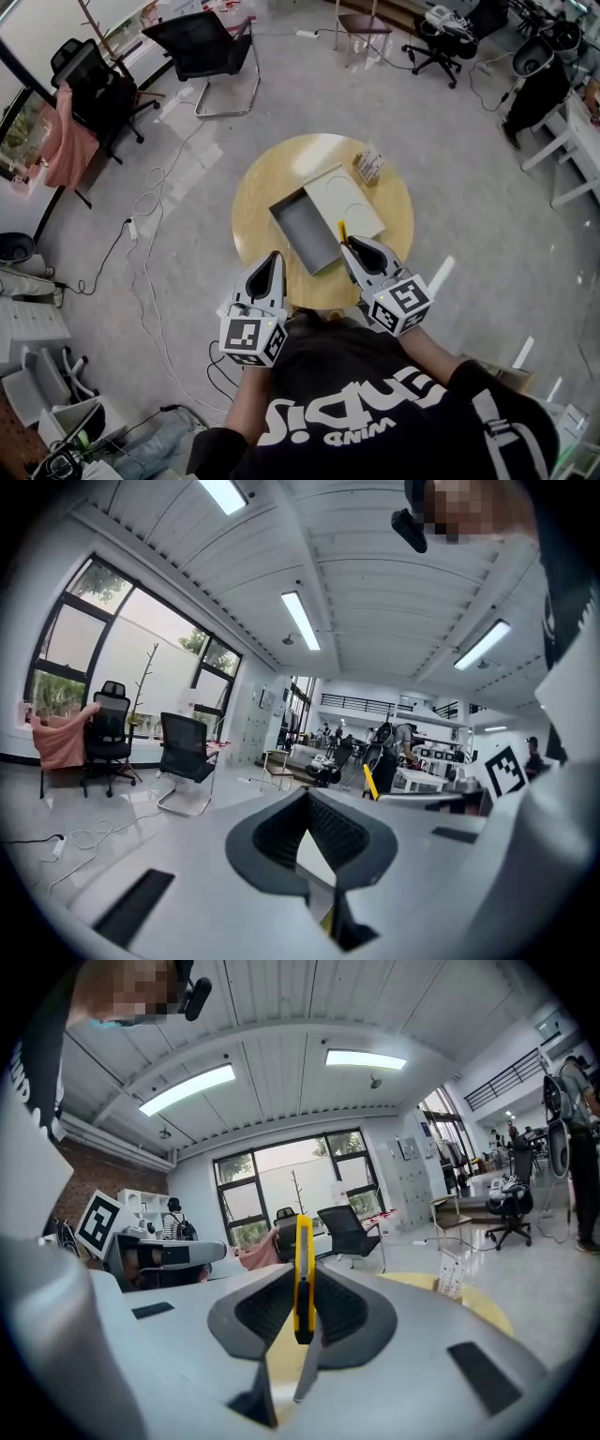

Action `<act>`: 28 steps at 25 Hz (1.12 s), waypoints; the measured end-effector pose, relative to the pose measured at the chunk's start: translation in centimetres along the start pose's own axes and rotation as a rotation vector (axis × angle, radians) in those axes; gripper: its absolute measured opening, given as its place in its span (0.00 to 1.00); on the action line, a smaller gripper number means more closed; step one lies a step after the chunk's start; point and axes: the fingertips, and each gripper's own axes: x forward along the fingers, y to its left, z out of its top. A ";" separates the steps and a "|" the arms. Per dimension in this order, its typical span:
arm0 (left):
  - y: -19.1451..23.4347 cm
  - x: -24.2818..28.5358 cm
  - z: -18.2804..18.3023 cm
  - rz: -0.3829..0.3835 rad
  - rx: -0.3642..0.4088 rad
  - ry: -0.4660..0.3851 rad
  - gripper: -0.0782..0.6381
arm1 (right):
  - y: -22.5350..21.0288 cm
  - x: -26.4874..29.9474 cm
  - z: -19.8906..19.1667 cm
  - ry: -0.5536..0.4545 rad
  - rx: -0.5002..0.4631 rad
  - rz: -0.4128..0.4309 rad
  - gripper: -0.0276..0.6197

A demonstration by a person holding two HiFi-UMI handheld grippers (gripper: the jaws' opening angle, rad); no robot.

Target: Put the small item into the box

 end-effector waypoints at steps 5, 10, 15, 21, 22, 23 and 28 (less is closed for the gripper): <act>1.0 1.3 -0.1 -0.019 0.002 0.007 0.12 | -0.5 1.9 -0.5 0.008 0.000 -0.003 0.13; 1.4 2.2 0.1 -0.034 0.001 0.017 0.12 | -0.9 3.7 -1.1 0.032 -0.012 0.001 0.13; 1.9 3.3 0.2 -0.048 0.000 0.025 0.12 | -1.6 6.0 -2.9 0.089 -0.035 0.003 0.13; 2.2 3.8 0.3 -0.052 0.003 0.027 0.12 | -2.6 8.4 -5.9 0.167 -0.074 0.001 0.13; 2.4 3.9 0.3 -0.050 0.003 0.028 0.12 | -2.7 8.8 -6.5 0.182 -0.082 0.003 0.13; 2.5 3.9 0.3 -0.049 0.003 0.028 0.12 | -2.8 9.2 -7.0 0.198 -0.091 0.005 0.13; 3.0 4.3 0.3 -0.048 0.001 0.029 0.12 | -3.7 11.3 -10.4 0.294 -0.124 -0.001 0.13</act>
